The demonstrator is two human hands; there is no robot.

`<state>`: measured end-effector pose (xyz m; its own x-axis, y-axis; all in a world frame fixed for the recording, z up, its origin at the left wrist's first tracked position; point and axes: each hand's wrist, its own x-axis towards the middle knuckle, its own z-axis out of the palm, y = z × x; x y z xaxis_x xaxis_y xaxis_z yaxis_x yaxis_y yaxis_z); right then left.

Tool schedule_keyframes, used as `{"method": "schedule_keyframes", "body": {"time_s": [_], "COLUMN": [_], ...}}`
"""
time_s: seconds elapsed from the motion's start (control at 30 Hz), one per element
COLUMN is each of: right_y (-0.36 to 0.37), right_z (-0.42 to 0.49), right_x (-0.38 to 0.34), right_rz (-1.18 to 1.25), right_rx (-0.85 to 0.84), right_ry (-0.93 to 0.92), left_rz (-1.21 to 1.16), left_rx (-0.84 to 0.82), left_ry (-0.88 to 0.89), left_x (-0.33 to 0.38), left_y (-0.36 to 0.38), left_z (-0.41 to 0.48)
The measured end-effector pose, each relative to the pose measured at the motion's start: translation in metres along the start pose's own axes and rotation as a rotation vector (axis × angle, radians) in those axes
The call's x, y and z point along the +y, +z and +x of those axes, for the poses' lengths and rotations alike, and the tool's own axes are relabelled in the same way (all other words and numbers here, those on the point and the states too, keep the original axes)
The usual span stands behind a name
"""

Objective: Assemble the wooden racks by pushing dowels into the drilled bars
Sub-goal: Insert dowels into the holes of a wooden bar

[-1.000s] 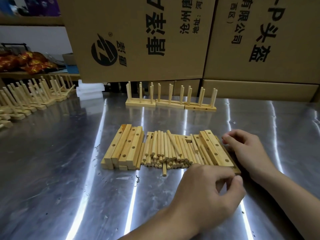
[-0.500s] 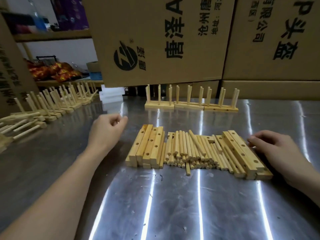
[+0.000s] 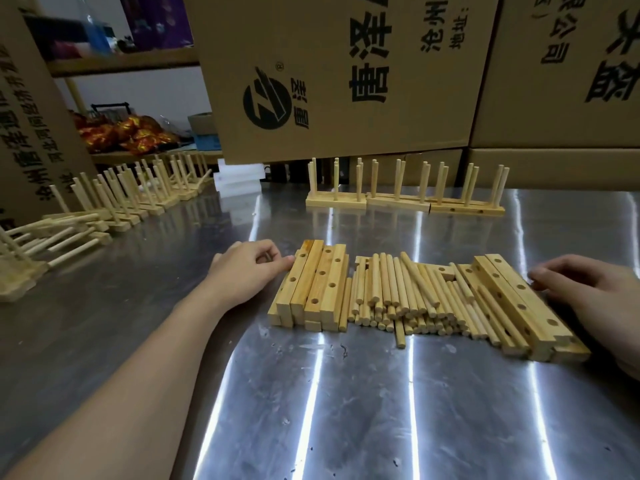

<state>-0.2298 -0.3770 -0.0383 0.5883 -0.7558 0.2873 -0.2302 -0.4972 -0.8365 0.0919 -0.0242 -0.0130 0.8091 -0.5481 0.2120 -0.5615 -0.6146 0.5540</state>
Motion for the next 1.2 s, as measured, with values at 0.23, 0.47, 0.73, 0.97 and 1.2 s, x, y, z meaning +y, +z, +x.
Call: {"method": "schedule_keyframes", "body": {"time_s": [0.23, 0.47, 0.73, 0.97, 1.2], "right_y": [0.003, 0.008, 0.009, 0.011, 0.007], "right_z": [-0.001, -0.003, -0.004, 0.0, -0.018], "right_x": [0.006, -0.009, -0.018, -0.015, -0.048], "right_rz": [-0.007, 0.01, 0.024, 0.027, 0.07], "right_rx": [-0.006, -0.02, -0.051, -0.029, 0.2], "right_ry": [0.025, -0.046, -0.033, -0.023, -0.284], "left_rz": [-0.106, -0.044, 0.184, -0.968, -1.016], "left_rx": [0.039, 0.136, 0.219, 0.382, -0.184], "left_ry": [-0.011, -0.066, -0.165, 0.179, 0.302], "left_x": [-0.009, -0.015, -0.002, 0.093, 0.15], "left_y": [0.0, 0.001, -0.004, -0.059, -0.027], "left_z": [-0.002, 0.003, 0.007, -0.007, -0.046]}}
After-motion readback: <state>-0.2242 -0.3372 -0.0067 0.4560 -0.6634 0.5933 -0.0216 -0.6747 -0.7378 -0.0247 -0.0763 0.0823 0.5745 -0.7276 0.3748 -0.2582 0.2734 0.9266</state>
